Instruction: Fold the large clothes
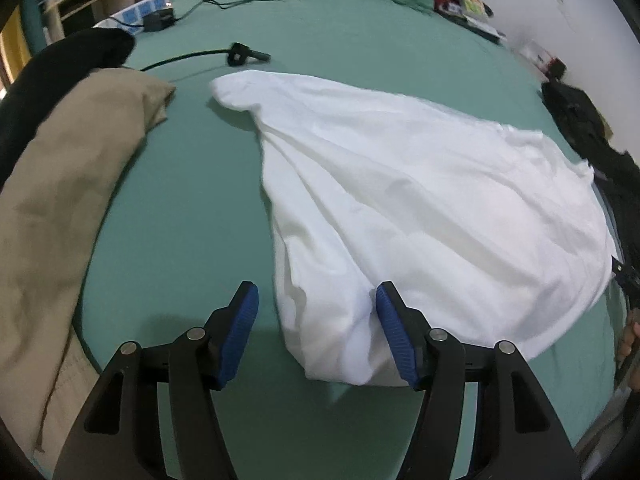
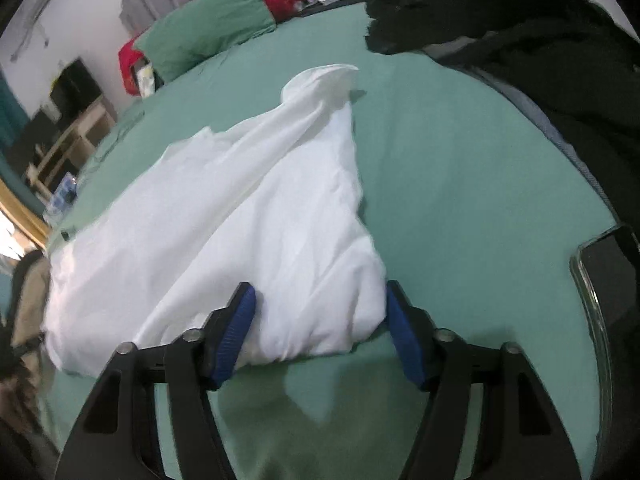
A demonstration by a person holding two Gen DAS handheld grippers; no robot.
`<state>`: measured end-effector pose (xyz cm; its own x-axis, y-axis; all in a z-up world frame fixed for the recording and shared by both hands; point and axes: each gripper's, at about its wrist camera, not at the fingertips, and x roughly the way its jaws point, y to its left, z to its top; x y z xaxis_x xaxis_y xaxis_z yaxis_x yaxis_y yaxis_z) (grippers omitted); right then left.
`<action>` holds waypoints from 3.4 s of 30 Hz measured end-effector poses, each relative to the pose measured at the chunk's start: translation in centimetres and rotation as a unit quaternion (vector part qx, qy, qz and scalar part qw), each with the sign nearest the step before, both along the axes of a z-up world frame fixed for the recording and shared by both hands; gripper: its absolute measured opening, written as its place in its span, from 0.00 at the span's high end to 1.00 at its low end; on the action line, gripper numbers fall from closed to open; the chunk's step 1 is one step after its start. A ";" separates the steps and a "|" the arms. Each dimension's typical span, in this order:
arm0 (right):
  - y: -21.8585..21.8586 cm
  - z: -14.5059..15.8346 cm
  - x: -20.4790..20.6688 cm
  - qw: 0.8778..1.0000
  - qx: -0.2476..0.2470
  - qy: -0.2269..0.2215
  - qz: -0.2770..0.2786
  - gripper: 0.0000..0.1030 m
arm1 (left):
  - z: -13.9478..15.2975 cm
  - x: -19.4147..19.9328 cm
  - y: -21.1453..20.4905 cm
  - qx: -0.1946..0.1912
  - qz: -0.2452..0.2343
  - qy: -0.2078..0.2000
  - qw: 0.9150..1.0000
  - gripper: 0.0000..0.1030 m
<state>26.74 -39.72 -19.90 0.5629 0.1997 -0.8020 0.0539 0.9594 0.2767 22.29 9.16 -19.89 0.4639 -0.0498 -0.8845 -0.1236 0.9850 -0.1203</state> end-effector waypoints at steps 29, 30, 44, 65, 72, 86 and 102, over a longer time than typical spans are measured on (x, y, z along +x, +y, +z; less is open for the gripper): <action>-2.5 2.4 -12.9 0.998 -0.004 0.049 -0.049 0.80 | 1.6 -14.4 -1.7 -0.060 0.030 0.030 0.997 0.86; -2.5 2.5 -12.8 0.997 -0.022 0.052 -0.056 0.73 | 1.7 -14.3 -1.5 -0.062 0.033 0.028 0.997 0.81; 0.4 6.0 -2.9 0.998 0.012 -0.027 0.052 0.59 | 6.7 -6.6 -4.5 -0.019 -0.029 -0.059 0.998 0.56; 4.3 0.0 13.6 0.992 -0.081 0.030 0.090 0.58 | -0.1 10.7 -9.1 0.089 -0.092 0.000 0.992 0.49; 8.1 2.9 11.1 0.986 -0.094 -0.032 0.131 0.58 | 2.7 8.4 -6.5 0.072 -0.073 -0.052 0.993 0.49; 20.5 0.0 9.3 0.943 -0.176 -0.012 0.281 0.51 | -0.5 6.5 -2.6 0.079 -0.180 -0.034 0.980 0.64; 16.0 5.2 7.2 0.981 -0.139 -0.081 0.106 0.42 | 0.8 7.6 1.9 0.042 -0.067 -0.061 0.995 0.45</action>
<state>33.91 -23.76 -14.70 0.6578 0.1117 -0.7449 -0.1778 0.9840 -0.0095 29.90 11.04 -19.07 0.5615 -0.0464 -0.8261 0.0194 0.9989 -0.0429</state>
